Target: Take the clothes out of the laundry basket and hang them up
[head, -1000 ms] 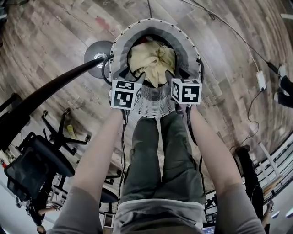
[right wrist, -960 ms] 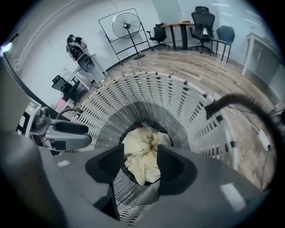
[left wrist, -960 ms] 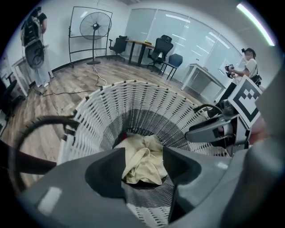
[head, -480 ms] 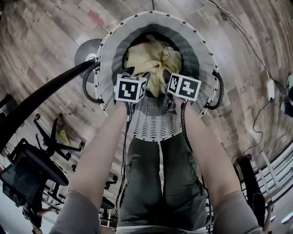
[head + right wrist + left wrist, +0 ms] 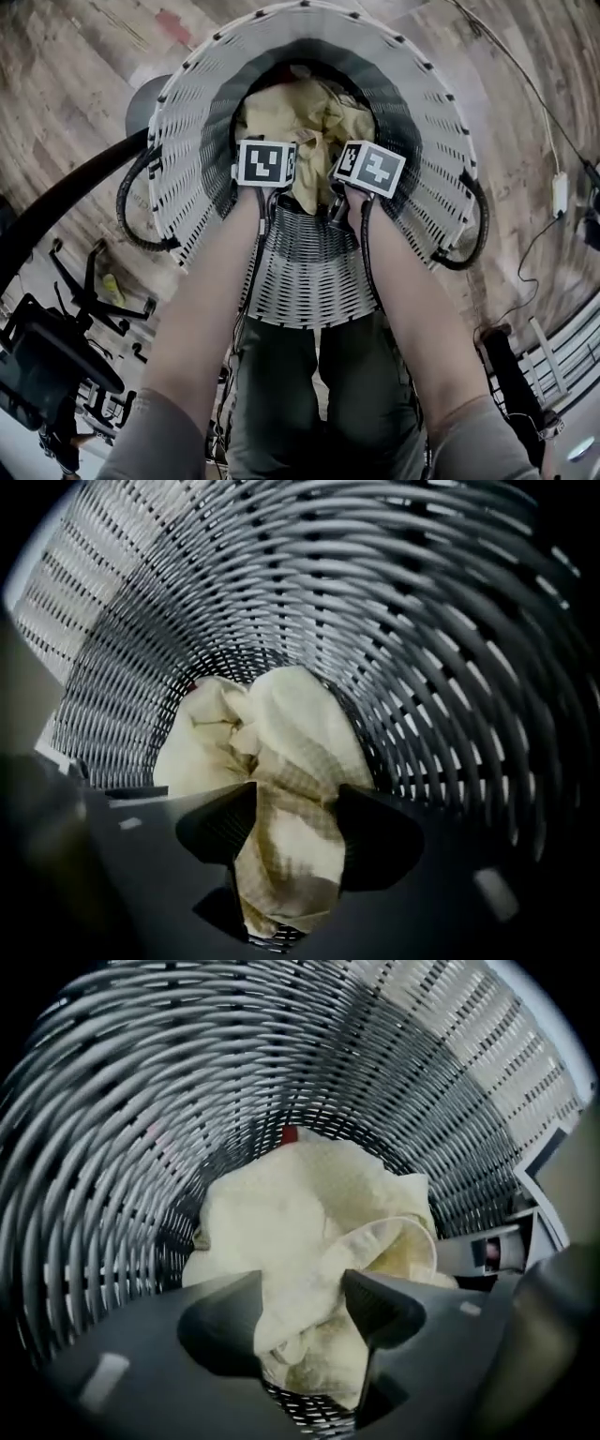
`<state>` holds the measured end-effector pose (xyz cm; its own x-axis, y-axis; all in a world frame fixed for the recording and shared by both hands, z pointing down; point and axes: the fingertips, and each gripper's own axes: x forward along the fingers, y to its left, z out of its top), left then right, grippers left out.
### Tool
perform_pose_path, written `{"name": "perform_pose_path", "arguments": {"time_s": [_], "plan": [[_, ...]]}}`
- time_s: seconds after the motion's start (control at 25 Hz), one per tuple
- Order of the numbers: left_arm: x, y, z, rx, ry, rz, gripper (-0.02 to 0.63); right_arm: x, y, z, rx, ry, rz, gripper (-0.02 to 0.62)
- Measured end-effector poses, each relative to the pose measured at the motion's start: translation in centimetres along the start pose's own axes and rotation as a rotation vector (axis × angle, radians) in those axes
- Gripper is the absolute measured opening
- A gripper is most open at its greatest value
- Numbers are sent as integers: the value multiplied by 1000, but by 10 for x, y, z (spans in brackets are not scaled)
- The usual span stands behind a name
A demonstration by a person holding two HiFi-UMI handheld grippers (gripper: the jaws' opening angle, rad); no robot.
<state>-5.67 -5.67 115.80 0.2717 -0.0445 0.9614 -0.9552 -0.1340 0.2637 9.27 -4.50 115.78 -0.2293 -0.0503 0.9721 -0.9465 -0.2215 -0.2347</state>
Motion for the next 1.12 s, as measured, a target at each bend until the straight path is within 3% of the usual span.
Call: {"name": "perform_pose_path", "arguments": {"time_s": [0.04, 0.16, 0.24, 0.36, 0.52, 0.8, 0.96, 1.12], "plan": [[3, 2, 0, -2, 2, 12, 262, 4, 1, -3, -20, 13, -2, 280], [1, 4, -2, -25, 0, 7, 138, 4, 1, -16, -34, 48, 9, 86], [-11, 5, 1, -89, -40, -5, 81, -6, 3, -19, 5, 44, 39, 56], [-40, 8, 8, -169, -122, 4, 41, -35, 13, -14, 53, -3, 100, 49], [-82, 3, 10, -175, -164, 25, 37, -85, 27, -5, 87, -67, 152, 48], [-168, -27, 15, -188, -214, 9, 37, -189, 54, 6, -87, -130, 205, 48], [-225, -46, 19, -177, -253, -9, 35, -258, 70, 19, -78, -170, 256, 46], [-297, -71, 31, -190, -348, -71, 35, -334, 84, 33, -88, -236, 321, 48]]}}
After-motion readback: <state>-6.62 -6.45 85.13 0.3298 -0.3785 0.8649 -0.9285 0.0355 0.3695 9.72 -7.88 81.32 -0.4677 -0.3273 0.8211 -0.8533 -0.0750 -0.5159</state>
